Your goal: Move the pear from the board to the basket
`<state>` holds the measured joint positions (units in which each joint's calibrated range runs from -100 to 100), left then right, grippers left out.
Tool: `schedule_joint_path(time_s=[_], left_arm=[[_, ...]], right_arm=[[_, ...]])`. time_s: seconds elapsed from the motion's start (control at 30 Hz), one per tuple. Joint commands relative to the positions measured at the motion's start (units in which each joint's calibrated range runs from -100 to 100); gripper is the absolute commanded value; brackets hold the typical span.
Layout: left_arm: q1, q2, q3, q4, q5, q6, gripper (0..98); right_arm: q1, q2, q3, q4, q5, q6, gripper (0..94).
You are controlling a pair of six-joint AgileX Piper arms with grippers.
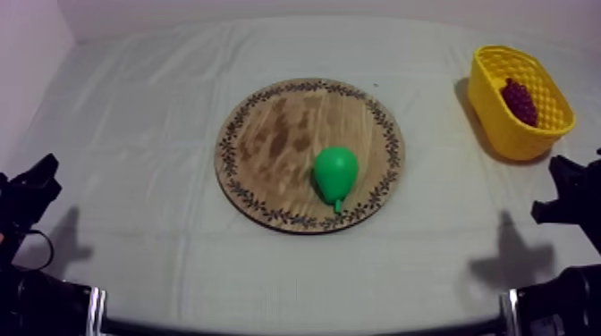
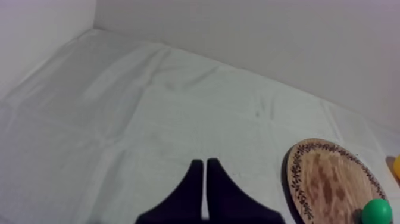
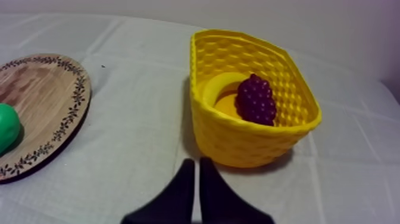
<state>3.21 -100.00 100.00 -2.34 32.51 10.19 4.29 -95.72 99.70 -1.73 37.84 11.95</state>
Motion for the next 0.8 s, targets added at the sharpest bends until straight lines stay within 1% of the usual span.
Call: schedule_joint_path(time_s=[0.0,0.77], left_arm=[[0.0,0.0,0.0,0.02,0.0,0.0,0.1],[0.0,0.0,0.0,0.02,0.0,0.0,0.1]], right_arm=[[0.0,0.0,0.0,0.0,0.0,0.0,0.7],[0.0,0.0,0.0,-0.3,-0.4,0.2,0.6]])
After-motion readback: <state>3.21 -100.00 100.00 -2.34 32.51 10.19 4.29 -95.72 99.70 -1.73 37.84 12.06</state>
